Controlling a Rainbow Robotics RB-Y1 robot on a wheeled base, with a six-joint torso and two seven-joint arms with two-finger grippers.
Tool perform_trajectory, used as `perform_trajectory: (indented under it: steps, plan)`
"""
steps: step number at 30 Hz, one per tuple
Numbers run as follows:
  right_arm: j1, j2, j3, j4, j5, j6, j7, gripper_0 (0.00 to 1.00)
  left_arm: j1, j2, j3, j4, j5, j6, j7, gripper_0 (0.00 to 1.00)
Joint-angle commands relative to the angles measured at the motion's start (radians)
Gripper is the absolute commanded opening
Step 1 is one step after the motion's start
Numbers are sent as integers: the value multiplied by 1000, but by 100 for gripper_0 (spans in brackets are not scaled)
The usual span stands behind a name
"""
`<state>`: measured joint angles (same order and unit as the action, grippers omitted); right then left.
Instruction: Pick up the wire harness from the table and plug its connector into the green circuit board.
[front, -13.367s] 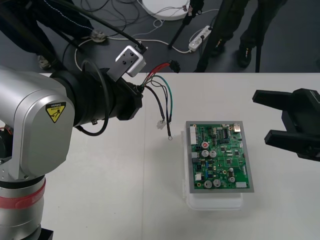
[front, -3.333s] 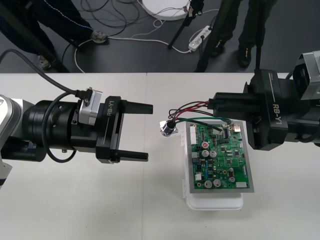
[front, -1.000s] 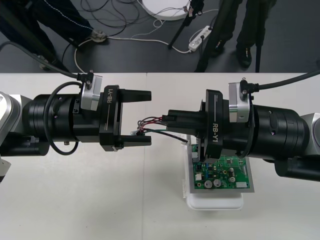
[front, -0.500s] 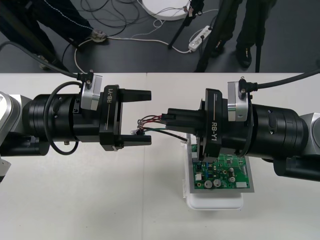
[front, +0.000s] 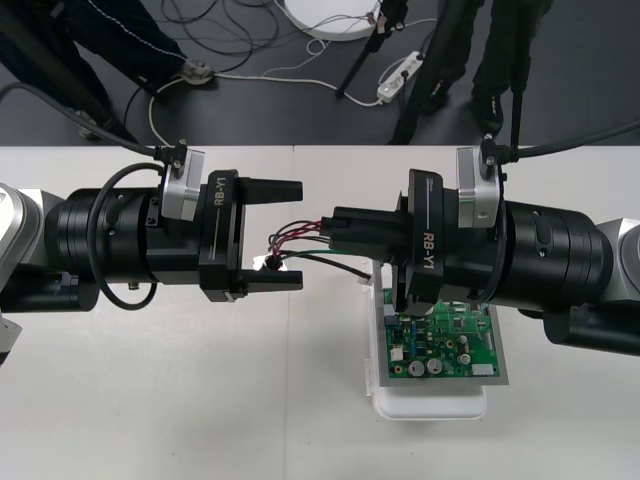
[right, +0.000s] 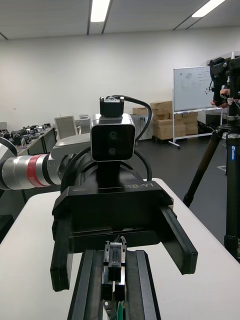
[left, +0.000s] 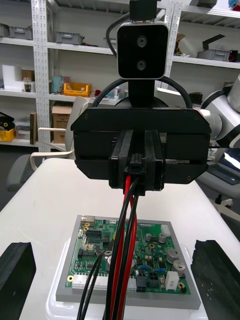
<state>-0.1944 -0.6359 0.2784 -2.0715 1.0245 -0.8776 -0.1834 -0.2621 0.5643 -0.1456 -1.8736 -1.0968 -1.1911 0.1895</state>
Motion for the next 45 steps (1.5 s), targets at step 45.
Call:
perform_trajectory:
  steps: [45]
  plan:
    - [-40, 53, 21, 1, -15, 32, -8, 0, -82, 45, -22, -30, 77, 48, 97, 89]
